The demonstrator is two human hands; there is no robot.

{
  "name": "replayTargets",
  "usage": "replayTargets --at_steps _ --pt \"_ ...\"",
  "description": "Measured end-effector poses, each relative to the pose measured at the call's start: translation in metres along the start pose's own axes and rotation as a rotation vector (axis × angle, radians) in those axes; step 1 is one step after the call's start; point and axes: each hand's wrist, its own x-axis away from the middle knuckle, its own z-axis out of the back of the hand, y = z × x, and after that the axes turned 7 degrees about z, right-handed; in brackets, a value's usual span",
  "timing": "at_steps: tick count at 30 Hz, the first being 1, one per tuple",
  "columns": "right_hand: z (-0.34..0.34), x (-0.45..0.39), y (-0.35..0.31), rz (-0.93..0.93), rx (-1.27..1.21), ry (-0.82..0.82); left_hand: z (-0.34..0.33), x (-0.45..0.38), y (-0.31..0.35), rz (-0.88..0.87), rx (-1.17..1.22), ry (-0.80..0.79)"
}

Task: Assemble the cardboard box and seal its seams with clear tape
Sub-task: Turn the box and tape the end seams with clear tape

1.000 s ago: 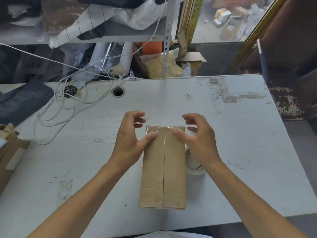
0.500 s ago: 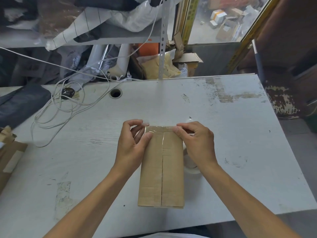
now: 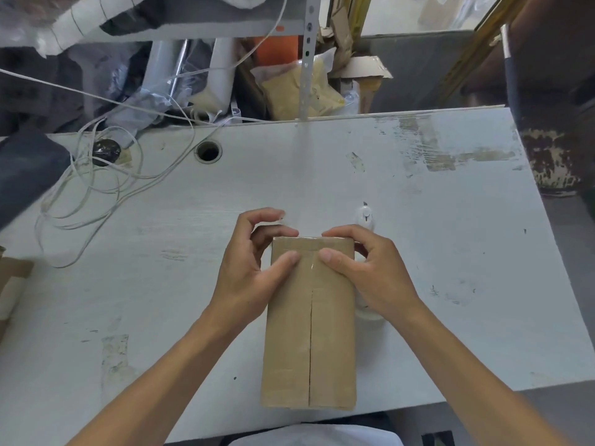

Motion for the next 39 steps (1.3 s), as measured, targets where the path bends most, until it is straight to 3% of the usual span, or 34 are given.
replayTargets --at_steps 14,18,20,25,32,39 --pt "0.001 -0.009 0.003 -0.051 -0.106 -0.047 -0.001 -0.02 -0.007 -0.009 0.071 -0.027" --pt "0.001 -0.003 0.007 0.12 0.102 0.128 0.004 -0.021 -0.01 -0.153 -0.105 0.016" --pt "0.003 -0.003 0.011 0.114 -0.044 0.15 0.004 -0.019 -0.013 -0.109 -0.049 0.013" --pt "0.005 -0.006 0.018 0.097 -0.146 0.121 0.0 -0.014 -0.018 0.015 0.103 -0.041" --pt "0.004 -0.017 0.017 0.219 -0.012 -0.142 0.004 -0.027 -0.015 -0.168 -0.033 -0.208" --pt "0.005 -0.019 0.026 0.174 -0.05 -0.127 0.005 -0.023 -0.02 0.014 0.075 -0.152"
